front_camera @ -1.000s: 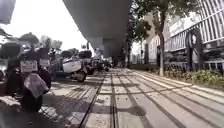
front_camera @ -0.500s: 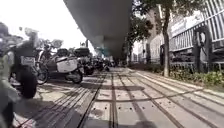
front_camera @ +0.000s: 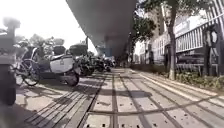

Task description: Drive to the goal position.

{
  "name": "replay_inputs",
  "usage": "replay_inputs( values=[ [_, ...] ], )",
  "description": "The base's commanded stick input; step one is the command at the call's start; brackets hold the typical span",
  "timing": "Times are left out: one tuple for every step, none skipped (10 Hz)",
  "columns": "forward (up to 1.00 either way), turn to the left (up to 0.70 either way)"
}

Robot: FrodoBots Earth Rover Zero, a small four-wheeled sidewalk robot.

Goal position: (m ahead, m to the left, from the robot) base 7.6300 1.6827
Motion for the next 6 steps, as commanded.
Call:
replay_inputs(
  values=[
    [0.7, 0.0],
    [0.7, 0.0],
    [0.7, 0.0],
    [0.7, 0.0],
    [0.7, 0.0],
    [0.7, 0.0]
  ],
)
